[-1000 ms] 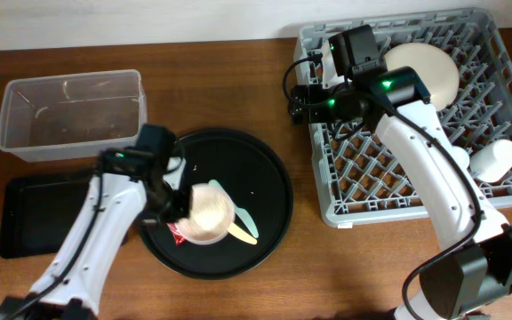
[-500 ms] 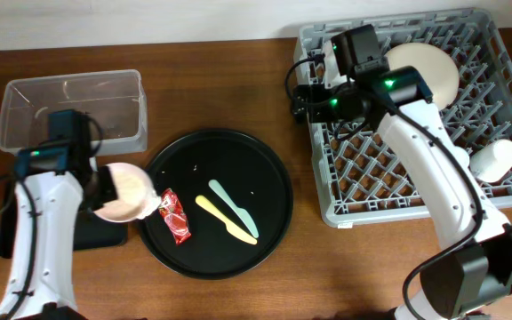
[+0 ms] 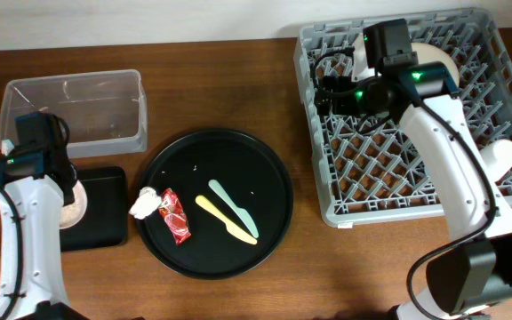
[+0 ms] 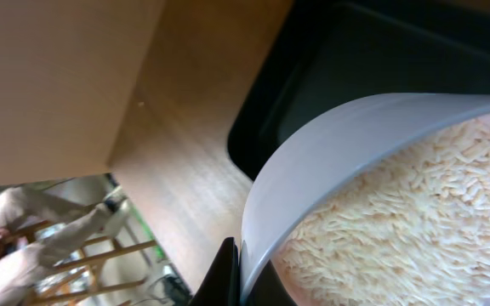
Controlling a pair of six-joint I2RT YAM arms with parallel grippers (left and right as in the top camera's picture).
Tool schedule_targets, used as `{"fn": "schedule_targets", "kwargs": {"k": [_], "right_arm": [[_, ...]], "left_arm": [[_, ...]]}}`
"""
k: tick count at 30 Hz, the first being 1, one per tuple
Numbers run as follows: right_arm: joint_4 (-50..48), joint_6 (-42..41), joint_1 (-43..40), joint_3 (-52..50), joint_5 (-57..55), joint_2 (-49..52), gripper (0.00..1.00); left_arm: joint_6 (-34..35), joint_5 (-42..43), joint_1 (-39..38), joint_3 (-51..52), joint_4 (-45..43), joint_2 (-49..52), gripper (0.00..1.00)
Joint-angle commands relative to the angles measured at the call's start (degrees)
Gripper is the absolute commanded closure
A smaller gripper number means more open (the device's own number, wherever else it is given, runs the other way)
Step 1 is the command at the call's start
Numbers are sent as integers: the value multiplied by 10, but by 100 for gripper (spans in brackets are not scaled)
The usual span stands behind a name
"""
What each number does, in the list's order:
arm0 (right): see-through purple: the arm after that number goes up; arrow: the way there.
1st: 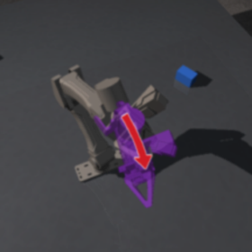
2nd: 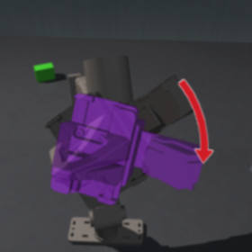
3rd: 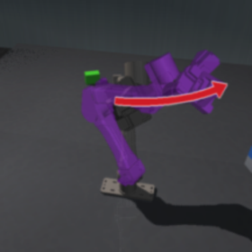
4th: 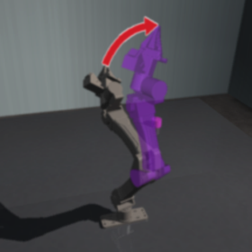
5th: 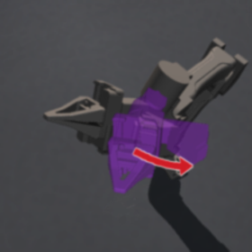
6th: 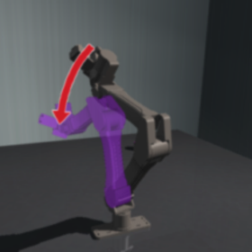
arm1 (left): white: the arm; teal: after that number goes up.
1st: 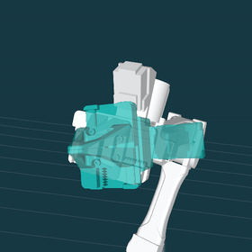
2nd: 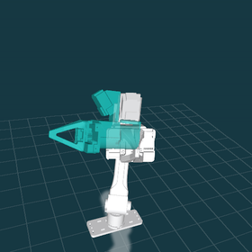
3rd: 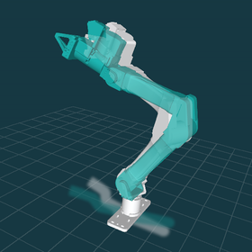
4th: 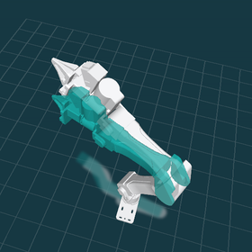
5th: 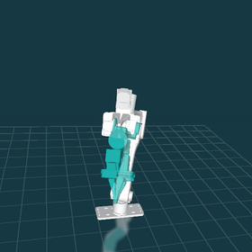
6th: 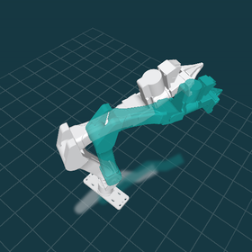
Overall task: Sort waste into correct bins and load items into the dishwasher rack
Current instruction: 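Lift the pink bowl left and tip rice onto the black tray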
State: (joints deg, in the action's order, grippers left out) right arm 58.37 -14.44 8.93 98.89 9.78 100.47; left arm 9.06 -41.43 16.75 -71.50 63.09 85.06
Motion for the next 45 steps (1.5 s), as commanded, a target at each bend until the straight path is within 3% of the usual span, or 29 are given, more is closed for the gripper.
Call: {"fn": "schedule_targets", "kwargs": {"k": [1,12,17,24,30,37,40,45], "right_arm": [[8,0,-11,4,5,-5,2],[24,0,-23,4,5,-5,2],[25,0,-23,4,5,-5,2],[26,0,-23,4,5,-5,2],[27,0,-23,4,5,-5,2],[27,0,-23,4,5,-5,2],[28,0,-23,4,5,-5,2],[28,0,-23,4,5,-5,2]], "left_arm": [[3,-73,3,21,-13,-4,99],[1,-158,4,106,-98,-4,100],[-80,-176,6,133,-183,13,99],[-84,-218,2,137,-212,78,99],[-88,-311,-21,137,-243,80,99],[-127,-380,-30,137,-280,83,99],[-188,-432,-52,137,-326,83,99],[-204,-436,-70,137,-339,94,100]]}}
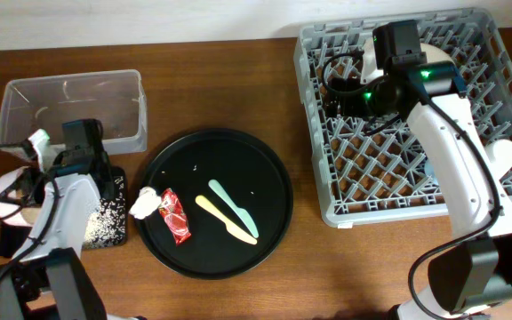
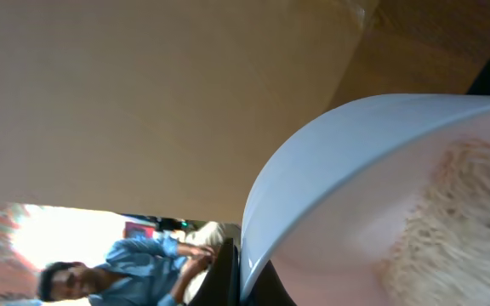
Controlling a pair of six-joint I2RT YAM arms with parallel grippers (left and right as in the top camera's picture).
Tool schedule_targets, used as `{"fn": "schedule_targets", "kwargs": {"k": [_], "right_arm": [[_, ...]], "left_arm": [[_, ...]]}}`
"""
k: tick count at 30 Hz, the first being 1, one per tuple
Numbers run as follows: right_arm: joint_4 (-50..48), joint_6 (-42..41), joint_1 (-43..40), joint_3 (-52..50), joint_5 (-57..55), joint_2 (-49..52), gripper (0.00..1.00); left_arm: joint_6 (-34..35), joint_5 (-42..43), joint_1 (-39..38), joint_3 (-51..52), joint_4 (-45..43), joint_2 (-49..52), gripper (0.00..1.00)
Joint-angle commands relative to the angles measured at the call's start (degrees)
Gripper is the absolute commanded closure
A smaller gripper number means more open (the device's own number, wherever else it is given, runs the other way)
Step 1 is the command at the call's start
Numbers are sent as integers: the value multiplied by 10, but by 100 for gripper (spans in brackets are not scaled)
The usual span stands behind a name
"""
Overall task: Sort waste into correct bins and load items into the dishwasher rack
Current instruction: 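Lift the pink bowl left and tip rice onto the black tray, then carry the emptied pink bowl back and set it on the round tray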
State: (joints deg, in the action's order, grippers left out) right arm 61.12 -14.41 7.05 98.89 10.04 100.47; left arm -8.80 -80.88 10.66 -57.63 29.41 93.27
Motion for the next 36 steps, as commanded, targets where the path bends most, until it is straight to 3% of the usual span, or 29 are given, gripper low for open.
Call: {"fn": "schedule_targets", "kwargs": {"k": [1,15,17,18,20,23,29,32,35,36], "right_arm": [[0,0,-4,4,3,-5,2],[0,0,-4,4,2,-5,2],[0,0,-4,4,3,-5,2],[1,0,-4,4,3,-5,2],[10,1,-4,4,2,-5,2],[12,1,-4,4,2,-5,2],[8,0,-4,4,0,-5,2],[3,0,-4,4,0,-5,2],[10,5,-4,4,-2,-5,2],[6,5,-4,4,-2,-5,2]], "left_arm": [[-25,-45,-15,-2,-2,20,100],[-43,-91,-80,-2,-3,83,100],[-34,-68,-103,-2,-2,80,100],[-33,-38,-100,-2,0,80,100],[-34,-87,-97,-2,4,82,100],[-25,-30,-93,-2,3,80,100],[-27,-71,-115,-2,27,73,100],[-18,-12,-107,5,35,73,100],[-6,-81,-99,5,59,69,100],[-2,-64,-105,5,53,65,100]]}}
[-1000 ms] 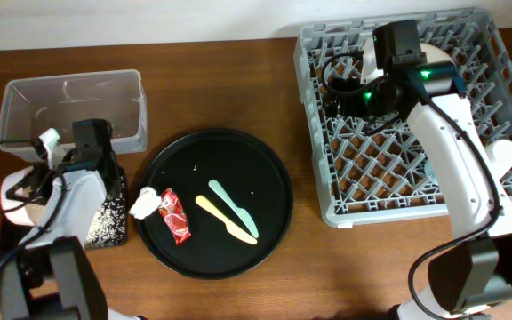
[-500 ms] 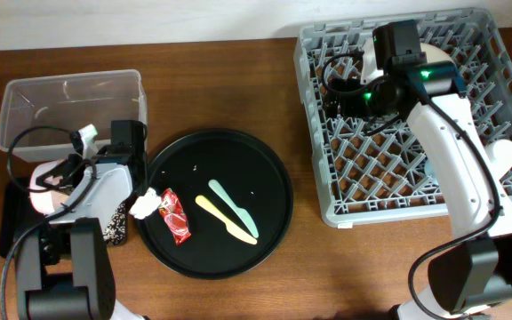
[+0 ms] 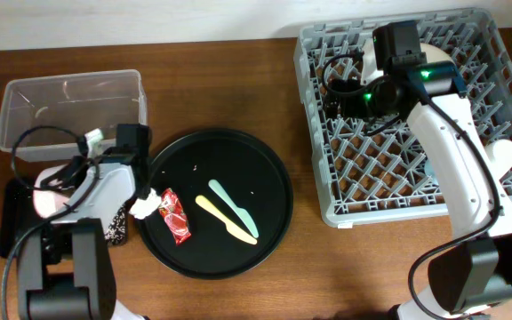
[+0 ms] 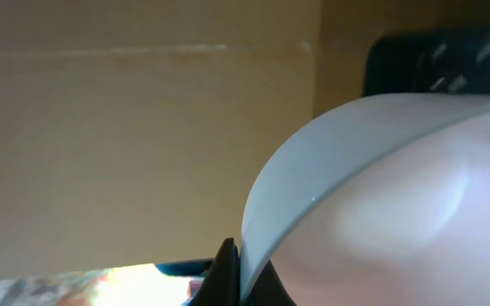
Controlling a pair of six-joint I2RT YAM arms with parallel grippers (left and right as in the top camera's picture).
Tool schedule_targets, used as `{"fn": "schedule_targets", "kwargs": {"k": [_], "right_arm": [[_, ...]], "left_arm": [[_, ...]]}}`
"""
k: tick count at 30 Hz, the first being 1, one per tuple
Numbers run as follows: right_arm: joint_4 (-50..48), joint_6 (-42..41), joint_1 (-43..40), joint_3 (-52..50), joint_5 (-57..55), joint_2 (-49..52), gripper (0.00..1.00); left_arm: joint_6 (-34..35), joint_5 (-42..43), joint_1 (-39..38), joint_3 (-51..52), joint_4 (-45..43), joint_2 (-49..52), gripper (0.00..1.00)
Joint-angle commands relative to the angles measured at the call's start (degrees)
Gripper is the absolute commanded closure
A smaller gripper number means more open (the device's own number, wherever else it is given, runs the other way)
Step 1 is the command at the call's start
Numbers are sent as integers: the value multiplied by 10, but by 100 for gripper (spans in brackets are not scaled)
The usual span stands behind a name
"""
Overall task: Sort waste into correct bins and load items into the dishwasher rack
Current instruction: 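Carry the emptied pink bowl back and set it on the round tray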
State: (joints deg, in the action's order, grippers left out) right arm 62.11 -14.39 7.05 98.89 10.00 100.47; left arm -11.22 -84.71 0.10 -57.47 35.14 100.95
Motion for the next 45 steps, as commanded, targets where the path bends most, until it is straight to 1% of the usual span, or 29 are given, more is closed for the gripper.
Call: {"fn": "schedule_targets", "kwargs": {"k": [1,2,3,4,5,7,9,10,12,14,15,17,18,19,22,25,26,29,31,32,35,38,42,44,45], "right_arm": [[-6,4,-4,4,-1,-5,2],[-7,4,-4,4,-1,-5,2],[-5,5,-4,4,-1,-5,2],[-5,4,-4,4,-2,-5,2],[-7,4,-4,4,-1,-5,2],[-8,4,-4,4,-1,-5,2],[-7,4,-4,4,-1,-5,2],[-9,4,-4,4,-1,-5,2],[-15,4,-4,4,-1,-5,2],[-10,5,-4,4,-1,-5,2],[-5,5,-4,4,-2,-5,2],[-4,4,-4,4,-1,-5,2],[-5,4,-4,4,-1,-5,2],[-5,4,-4,4,-1,-5,2],[-5,4,-4,4,-1,-5,2],[-3,4,-4,4,-1,-5,2],[-3,4,-4,4,-1,-5,2],[-4,4,-4,4,-1,-5,2],[-3,4,-4,4,-1,-5,2],[-3,4,-4,4,-1,-5,2],[1,4,-4,4,0,-5,2],[8,5,-3,4,3,-4,2],[24,7,-3,4,7,-3,2],[25,7,-3,4,18,-3,2],[25,7,-3,4,23,-3,2]], "left_arm": [[24,-14,1,4,1,-14,100],[24,-21,2,4,6,-16,100],[19,-52,1,4,6,-21,100],[8,-51,-9,2,7,-31,100],[29,-26,-25,2,7,-47,100],[30,66,-21,4,23,-56,100],[30,67,-13,4,35,-56,100],[30,50,-25,4,48,-59,100],[45,50,-35,4,48,-63,100],[80,66,0,4,59,-63,100],[92,90,17,4,76,-67,100],[143,194,19,-1,110,-104,100],[151,236,16,-2,111,-124,100],[151,293,12,-3,110,-151,100],[151,425,3,-8,108,-238,100],[142,555,-8,-13,108,-303,100],[142,617,-18,-13,107,-327,100],[142,737,-47,-13,104,-351,100],[142,787,-74,-12,99,-337,100],[142,789,-97,-10,94,-306,100],[143,805,-121,-10,71,-246,100],[143,846,-144,-10,14,-180,100],[143,849,-152,-10,-58,-91,100],[143,850,-152,-10,-90,-60,97],[143,850,-152,-11,-110,-49,91]]}}
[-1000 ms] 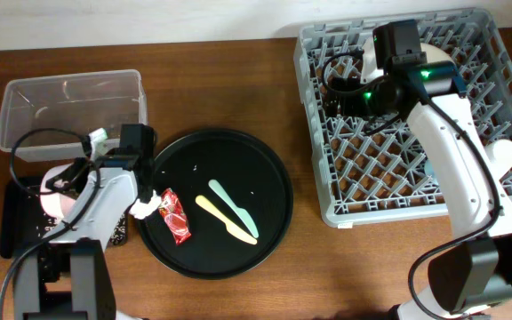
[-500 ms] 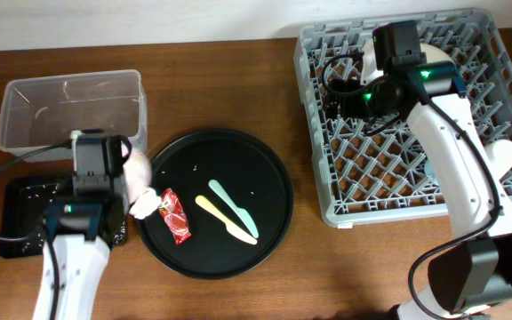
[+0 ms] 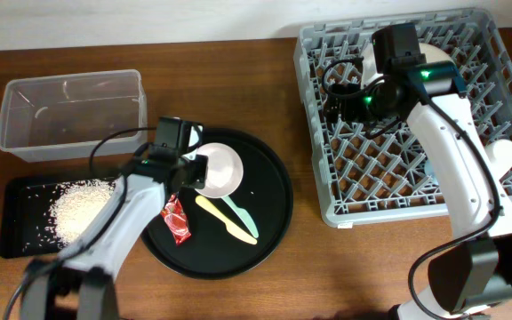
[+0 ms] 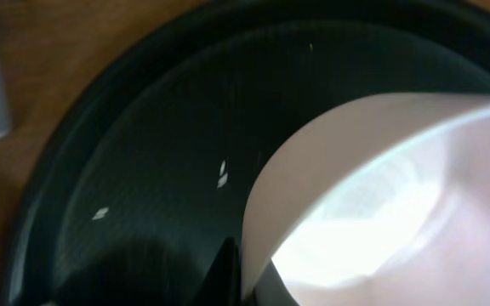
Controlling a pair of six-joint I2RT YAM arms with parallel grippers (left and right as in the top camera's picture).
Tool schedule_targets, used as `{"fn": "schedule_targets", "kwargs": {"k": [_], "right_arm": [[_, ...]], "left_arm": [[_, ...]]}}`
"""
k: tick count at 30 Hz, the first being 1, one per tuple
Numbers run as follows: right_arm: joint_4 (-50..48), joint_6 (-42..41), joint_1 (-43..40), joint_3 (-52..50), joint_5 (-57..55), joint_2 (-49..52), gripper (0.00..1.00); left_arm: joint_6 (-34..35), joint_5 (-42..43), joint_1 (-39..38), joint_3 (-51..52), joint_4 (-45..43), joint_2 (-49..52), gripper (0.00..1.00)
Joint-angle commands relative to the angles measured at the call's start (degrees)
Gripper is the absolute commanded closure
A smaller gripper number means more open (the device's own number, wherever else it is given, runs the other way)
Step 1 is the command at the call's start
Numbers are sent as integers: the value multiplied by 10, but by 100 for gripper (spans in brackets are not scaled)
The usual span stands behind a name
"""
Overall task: Sort waste into correct bins and load items into the dishwasher rack
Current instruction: 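Carry the emptied pink bowl back and set it on the round tray, then withdraw the left gripper and grasp the pink bowl with the right gripper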
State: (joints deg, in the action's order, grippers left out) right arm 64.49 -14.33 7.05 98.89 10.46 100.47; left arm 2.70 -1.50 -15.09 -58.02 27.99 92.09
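Note:
An empty pale pink bowl (image 3: 220, 169) hangs over the left part of the round black tray (image 3: 269, 240), with my left gripper (image 3: 195, 169) shut on its rim. In the left wrist view the bowl (image 4: 381, 187) fills the right side, my gripper (image 4: 243, 274) clamps its edge, and the tray (image 4: 143, 144) lies below. A pile of rice (image 3: 74, 203) lies on the rectangular black tray (image 3: 16, 240). A red wrapper (image 3: 175, 220), a yellow knife (image 3: 223, 219) and a green knife (image 3: 236, 206) lie on the round tray. My right gripper (image 3: 338, 89) hovers over the grey dishwasher rack (image 3: 398, 191); its jaws are unclear.
A clear plastic bin (image 3: 72, 111) stands at the back left, behind the rectangular tray. The rack holds a white plate (image 3: 436, 59) at the back and a white cup (image 3: 503, 158) on its right side. A few rice grains (image 4: 223, 174) dot the round tray.
My left gripper has moved right with the bowl, from over the rectangular tray to over the round tray. The rice pile now shows in full on the rectangular tray. The right arm has hardly moved.
First my left gripper held the bowl, full of rice, over the rectangular tray. Then the bowl was tipped and rice lay on that tray. Later the bowl's inside showed bare. Now the empty bowl hangs over the round tray.

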Motion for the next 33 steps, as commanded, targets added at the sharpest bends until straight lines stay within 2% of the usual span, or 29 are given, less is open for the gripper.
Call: {"fn": "schedule_targets", "kwargs": {"k": [1,2,3,7,9,12,15,17,20,21,22,27,33], "right_arm": [[1,6,-2,4,21,-3,2],[1,12,0,3,27,-3,2],[1,26,3,2,35,-2,2],[-3,45,37,-19,48,12,2],[-16,45,63,-37,48,20,0],[-61,45,104,-66,48,29,4],[-122,38,144,-92,48,42,15],[-176,-21,173,-116,50,57,30],[-242,-31,211,-147,57,82,30],[-261,-31,224,-153,56,95,30],[-277,-31,236,-154,57,110,30],[-329,-32,267,-154,56,157,30],[-335,-32,266,-154,54,187,32]], "left_arm": [[3,17,0,-5,-49,43,80],[3,17,0,-5,-59,44,53],[3,16,0,-8,-64,42,40],[3,-16,2,-58,-22,14,25],[3,-58,5,-93,22,-13,22],[3,-123,24,-153,101,-62,18],[13,-131,79,-195,158,-123,18],[21,-131,133,-197,172,-163,18],[22,-127,210,-197,182,-198,18],[35,-126,236,-197,186,-205,13],[56,-120,269,-197,193,-213,1],[63,-84,351,-197,214,-220,1],[63,-84,358,-197,219,-221,1]]}}
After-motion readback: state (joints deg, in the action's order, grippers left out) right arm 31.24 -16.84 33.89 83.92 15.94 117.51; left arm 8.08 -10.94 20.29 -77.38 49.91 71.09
